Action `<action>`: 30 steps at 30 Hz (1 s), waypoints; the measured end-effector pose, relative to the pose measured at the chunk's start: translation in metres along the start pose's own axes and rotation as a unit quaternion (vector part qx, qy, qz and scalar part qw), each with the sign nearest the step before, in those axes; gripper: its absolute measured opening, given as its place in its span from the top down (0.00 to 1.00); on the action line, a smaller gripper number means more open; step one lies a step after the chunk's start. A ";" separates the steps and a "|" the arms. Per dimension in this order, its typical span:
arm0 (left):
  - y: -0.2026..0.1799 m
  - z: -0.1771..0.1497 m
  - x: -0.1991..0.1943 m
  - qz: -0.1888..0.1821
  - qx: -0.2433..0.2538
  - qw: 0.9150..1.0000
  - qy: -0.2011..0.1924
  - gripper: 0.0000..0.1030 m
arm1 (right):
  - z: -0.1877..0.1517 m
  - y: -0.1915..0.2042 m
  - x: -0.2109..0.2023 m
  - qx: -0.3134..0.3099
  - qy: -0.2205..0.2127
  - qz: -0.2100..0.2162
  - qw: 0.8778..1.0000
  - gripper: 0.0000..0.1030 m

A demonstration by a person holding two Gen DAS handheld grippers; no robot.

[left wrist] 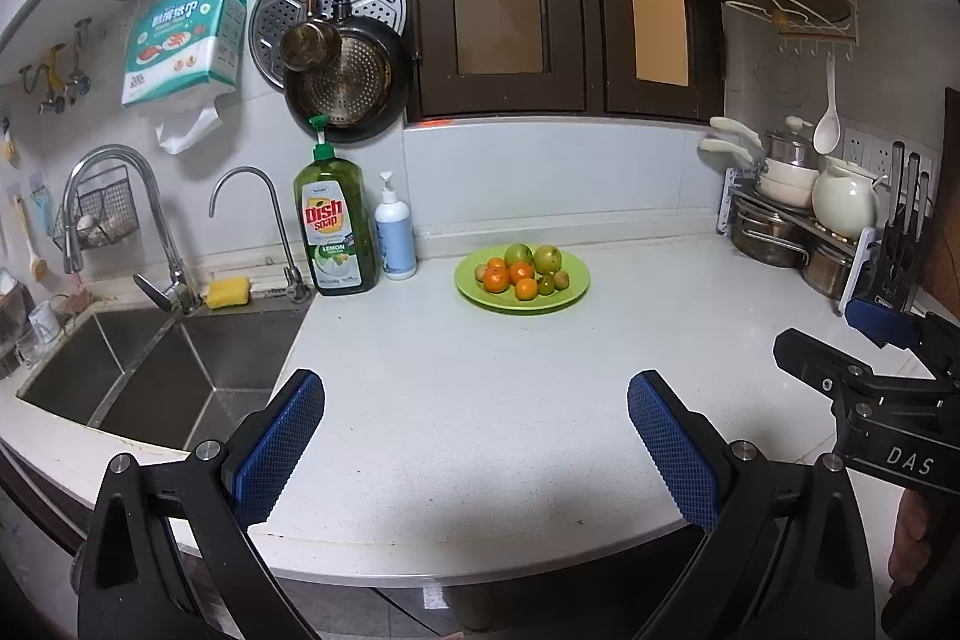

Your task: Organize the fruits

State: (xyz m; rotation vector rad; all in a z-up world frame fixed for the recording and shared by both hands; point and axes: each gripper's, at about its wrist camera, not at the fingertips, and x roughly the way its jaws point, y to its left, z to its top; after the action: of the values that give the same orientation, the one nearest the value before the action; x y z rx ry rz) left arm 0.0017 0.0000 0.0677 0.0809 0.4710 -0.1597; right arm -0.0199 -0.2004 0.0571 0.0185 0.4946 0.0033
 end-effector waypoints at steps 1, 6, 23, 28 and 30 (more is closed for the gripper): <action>0.000 0.000 -0.001 0.000 0.000 1.000 -0.001 0.00 | -0.001 0.000 -0.002 -0.001 -0.001 0.000 1.000 0.15; -0.002 0.000 -0.003 -0.001 0.000 1.000 0.000 0.00 | -0.003 -0.002 -0.004 -0.001 -0.001 0.000 1.000 0.15; -0.003 -0.003 -0.007 0.001 -0.002 1.000 0.000 0.00 | -0.004 -0.003 -0.010 -0.002 -0.003 -0.001 1.000 0.15; 0.000 -0.005 -0.008 0.002 -0.005 1.000 0.000 0.00 | -0.005 -0.002 -0.012 -0.004 -0.003 0.000 1.000 0.15; 0.000 -0.005 -0.008 0.002 -0.006 1.000 0.001 0.00 | -0.005 -0.001 -0.011 -0.005 -0.002 0.002 1.000 0.15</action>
State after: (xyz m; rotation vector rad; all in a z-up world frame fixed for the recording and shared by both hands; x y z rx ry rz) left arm -0.0072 0.0020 0.0669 0.0710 0.4738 -0.1527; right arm -0.0321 -0.2015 0.0582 0.0093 0.4896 0.0097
